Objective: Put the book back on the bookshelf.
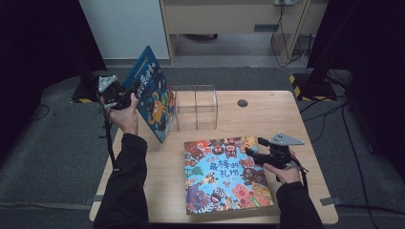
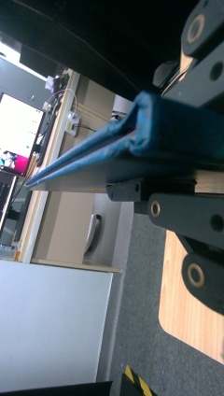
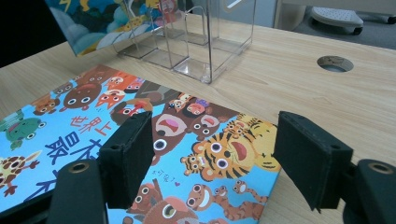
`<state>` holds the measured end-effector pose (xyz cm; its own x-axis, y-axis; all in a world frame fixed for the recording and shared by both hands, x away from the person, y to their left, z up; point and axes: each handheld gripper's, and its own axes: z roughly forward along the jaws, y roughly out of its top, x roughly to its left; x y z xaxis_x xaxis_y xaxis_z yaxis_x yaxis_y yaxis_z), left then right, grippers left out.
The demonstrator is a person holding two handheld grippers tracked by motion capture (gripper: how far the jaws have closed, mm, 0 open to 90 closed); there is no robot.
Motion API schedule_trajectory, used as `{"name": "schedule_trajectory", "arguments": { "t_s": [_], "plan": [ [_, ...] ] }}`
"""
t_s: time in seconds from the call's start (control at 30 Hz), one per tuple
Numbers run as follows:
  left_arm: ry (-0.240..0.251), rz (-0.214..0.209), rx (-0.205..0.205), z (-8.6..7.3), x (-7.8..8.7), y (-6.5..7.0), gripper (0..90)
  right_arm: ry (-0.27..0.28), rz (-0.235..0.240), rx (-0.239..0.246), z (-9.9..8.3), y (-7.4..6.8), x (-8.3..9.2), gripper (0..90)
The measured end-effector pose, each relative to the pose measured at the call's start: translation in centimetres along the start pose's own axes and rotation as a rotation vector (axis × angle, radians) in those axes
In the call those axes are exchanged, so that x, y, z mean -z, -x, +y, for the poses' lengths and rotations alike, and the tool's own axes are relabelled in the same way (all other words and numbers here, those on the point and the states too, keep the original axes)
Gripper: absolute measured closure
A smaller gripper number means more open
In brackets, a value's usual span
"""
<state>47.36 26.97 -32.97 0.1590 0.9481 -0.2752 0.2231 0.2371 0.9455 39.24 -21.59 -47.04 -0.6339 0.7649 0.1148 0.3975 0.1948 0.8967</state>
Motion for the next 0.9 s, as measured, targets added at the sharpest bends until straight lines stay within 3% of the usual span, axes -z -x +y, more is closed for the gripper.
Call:
{"name": "schedule_trajectory", "arguments": {
  "t_s": [0.17,0.3,0.5,0.9],
  "plan": [
    [-0.014,0.017,0.001,-0.6,-0.9,-0.1,82.3,-0.001,-0.003,-0.001,-0.1,0.2,0.1,28.5],
    [0.003,0.003,-0.025,-1.0,-1.2,0.0,82.2,-0.001,-0.001,0.003,-0.1,0.1,0.0,28.5],
    [0.002,0.006,0.001,-1.5,-1.6,-0.4,82.2,-0.003,-0.001,0.003,-0.1,0.1,0.0,28.6],
    [-0.03,-0.025,0.001,-2.0,-0.7,-1.3,81.5,-0.007,-0.001,0.01,-0.2,0.0,-0.1,28.6]
  ]
}}
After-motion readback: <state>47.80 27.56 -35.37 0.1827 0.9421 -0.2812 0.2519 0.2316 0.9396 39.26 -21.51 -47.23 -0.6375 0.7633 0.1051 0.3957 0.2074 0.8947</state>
